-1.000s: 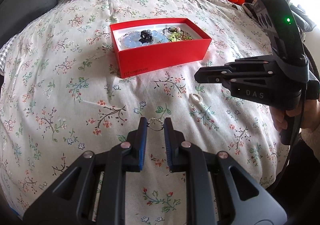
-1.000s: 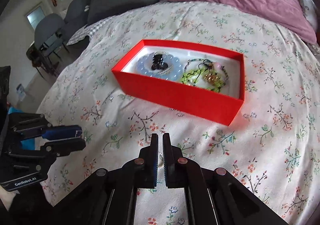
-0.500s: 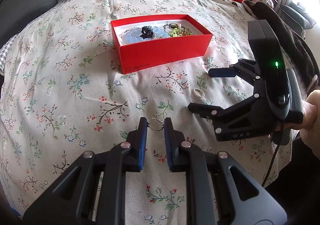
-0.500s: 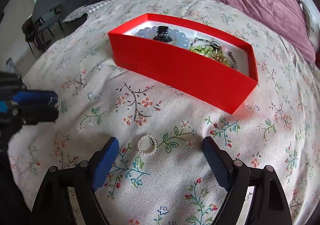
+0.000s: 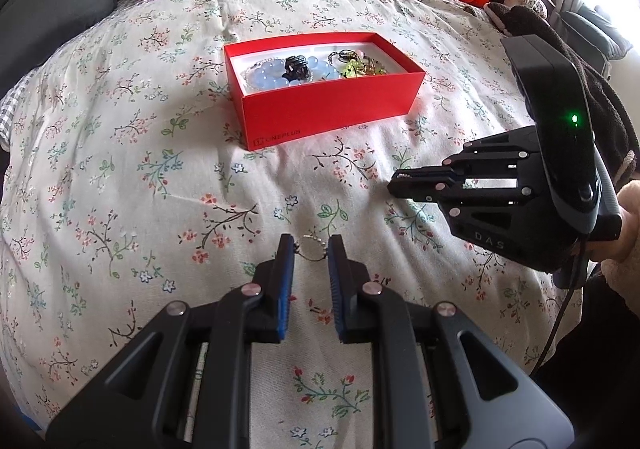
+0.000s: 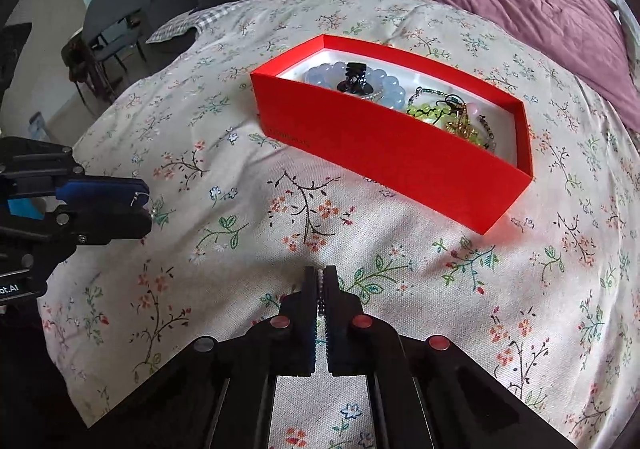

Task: Organize jewelry
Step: 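Carry both rings into the red box and open both tools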

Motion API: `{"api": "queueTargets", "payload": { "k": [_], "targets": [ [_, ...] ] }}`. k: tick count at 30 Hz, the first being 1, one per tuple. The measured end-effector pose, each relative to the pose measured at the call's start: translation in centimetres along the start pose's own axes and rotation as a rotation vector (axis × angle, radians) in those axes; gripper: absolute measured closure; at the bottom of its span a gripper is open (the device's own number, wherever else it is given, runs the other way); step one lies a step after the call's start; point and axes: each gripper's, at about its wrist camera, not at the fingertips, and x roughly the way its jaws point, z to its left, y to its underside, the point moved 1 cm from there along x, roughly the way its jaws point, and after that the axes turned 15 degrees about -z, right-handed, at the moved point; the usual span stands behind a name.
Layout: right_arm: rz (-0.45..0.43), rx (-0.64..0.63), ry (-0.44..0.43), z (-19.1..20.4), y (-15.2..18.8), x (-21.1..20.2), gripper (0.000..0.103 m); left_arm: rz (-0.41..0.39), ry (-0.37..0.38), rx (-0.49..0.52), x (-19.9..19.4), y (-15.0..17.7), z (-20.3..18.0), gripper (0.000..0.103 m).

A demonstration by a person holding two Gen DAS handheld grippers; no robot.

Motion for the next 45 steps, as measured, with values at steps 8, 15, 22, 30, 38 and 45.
{"api": "queueTargets", "payload": {
  "k": [8,15,22,30,38,45],
  "targets": [
    [-0.023,0.05,0.009,-1.0,-1.1,-0.8,0.1,-0.016,-0.001,-0.015,-0.1,-0.8,0.0,0.084],
    [-0.06,0.082,0.011,-1.5,-3.0,-1.7,0.1,-0.036,-0.004,-0.027,0.5,-2.1,-0.2,0.084],
    [-0.093,0.109,0.028,-2.3,-4.5,-2.3,0.1,-0.081,-0.005,-0.056,1.3,-4.5,-0.2,0.084],
    [-0.149,0.168,0.05,-4.3,-7.0,-2.7,0.1,-0.122,-0.005,-0.141,3.8,-7.6,0.4,0.084],
    [-0.159,0.23,0.079,-7.0,-8.5,-1.5,0.1,-0.143,-0.044,-0.143,6.3,-8.9,0.4,0.084],
    [-0.145,0.249,0.087,-8.2,-8.6,-0.3,0.099,-0.137,-0.082,-0.112,7.8,-9.2,0.5,0.084]
  ]
}}
